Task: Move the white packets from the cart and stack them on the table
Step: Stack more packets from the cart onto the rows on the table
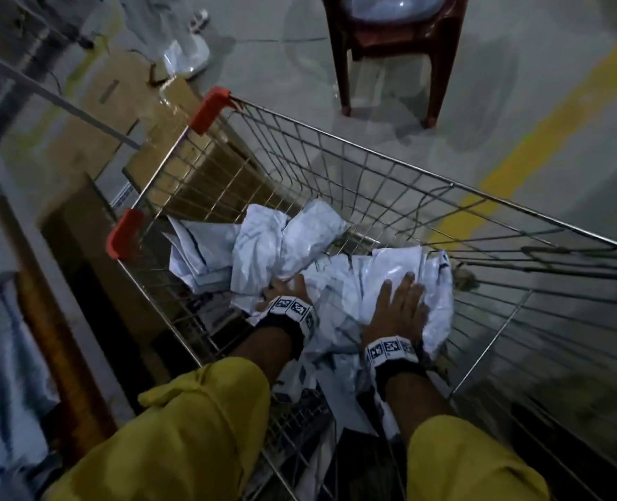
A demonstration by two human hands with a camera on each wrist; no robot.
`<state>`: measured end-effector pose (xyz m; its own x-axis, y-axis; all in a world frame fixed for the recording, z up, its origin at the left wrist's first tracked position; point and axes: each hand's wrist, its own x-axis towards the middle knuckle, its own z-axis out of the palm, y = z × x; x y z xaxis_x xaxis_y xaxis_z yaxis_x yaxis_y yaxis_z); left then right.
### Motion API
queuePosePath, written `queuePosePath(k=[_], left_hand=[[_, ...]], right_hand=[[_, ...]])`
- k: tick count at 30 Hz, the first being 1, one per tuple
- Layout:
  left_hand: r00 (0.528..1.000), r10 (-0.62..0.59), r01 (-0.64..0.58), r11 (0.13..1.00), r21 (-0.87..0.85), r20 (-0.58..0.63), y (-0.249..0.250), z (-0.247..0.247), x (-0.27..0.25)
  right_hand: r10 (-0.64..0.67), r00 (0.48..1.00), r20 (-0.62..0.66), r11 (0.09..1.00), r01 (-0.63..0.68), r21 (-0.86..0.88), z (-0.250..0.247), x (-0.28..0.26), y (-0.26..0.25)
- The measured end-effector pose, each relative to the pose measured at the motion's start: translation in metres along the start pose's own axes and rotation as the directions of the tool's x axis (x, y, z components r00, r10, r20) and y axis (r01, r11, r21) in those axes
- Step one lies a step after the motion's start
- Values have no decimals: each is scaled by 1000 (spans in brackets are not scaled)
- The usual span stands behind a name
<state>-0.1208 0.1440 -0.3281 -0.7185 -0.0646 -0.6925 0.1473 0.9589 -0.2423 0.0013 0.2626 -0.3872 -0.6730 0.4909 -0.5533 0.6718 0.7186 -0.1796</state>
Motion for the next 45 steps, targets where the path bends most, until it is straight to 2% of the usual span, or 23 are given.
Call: queuePosePath(k=[3, 7, 8, 11, 13, 14, 17, 19, 21, 23, 25, 27, 30, 33, 35, 38, 40, 43, 45], left_hand=[[998, 62, -61, 998, 34, -7, 1, 3, -1], [988, 125, -135, 983, 127, 86, 5, -7, -6], [985, 125, -142, 979, 147, 119, 6, -8, -6], [977, 61, -100, 978, 183, 206, 10, -12, -9], [978, 56, -93, 980, 175, 202, 15, -8, -16], [982, 66, -93, 984, 152, 177, 18, -5, -20], [989, 129, -135, 987, 83, 68, 21, 7, -28], [988, 147, -151, 986, 71, 56, 23, 6, -31], [984, 143, -154, 983, 96, 109, 24, -2, -32], [976, 148, -168, 978, 122, 159, 24, -10, -32], [972, 158, -183, 973, 137, 174, 22, -14, -33], [970, 156, -185, 972, 148, 187, 23, -13, -36], [972, 138, -164, 979, 123, 191, 26, -15, -41], [983, 109, -113, 993, 18, 148, 27, -23, -44], [994, 76, -67, 992, -106, 80, 27, -31, -47], [997, 75, -64, 968, -242, 34, 23, -46, -57], [995, 92, -80, 955, -285, 28, 21, -55, -66], [998, 56, -52, 937, -347, 2, 14, -68, -81], [999, 40, -45, 929, -368, -22, 12, -77, -92]], right_hand=[[-10, 999, 44, 999, 12, -48, 11, 6, 7], [-41, 999, -34, 994, 38, -100, 18, 13, 7], [-58, 998, -17, 995, 57, -88, 19, 15, 5], [-3, 999, -45, 991, -3, -137, 10, 13, 4], [4, 998, -66, 998, -8, -64, 7, 15, 4], [38, 995, -90, 999, -37, 9, 2, 19, 5], [314, 946, -81, 927, -288, 239, -19, 33, 6], [399, 911, -106, 891, -358, 279, -30, 37, 10], [299, 946, -125, 949, -281, 142, -32, 37, 14], [206, 978, -44, 978, -206, -9, -24, 40, 19], [220, 975, 25, 975, -218, -44, -16, 42, 23], [223, 974, 38, 974, -221, -58, -10, 39, 27], [136, 989, 65, 991, -136, -13, -9, 27, 31], [68, 997, 35, 997, -66, -38, -8, 23, 34], [105, 993, 58, 994, -102, -50, -9, 22, 28], [138, 989, 51, 990, -137, -10, -8, 26, 17], [185, 982, 45, 980, -188, 71, -12, 32, 11], [224, 972, 73, 974, -227, 25, -22, 35, 3], [186, 975, 121, 982, -189, 12, -34, 30, 1]])
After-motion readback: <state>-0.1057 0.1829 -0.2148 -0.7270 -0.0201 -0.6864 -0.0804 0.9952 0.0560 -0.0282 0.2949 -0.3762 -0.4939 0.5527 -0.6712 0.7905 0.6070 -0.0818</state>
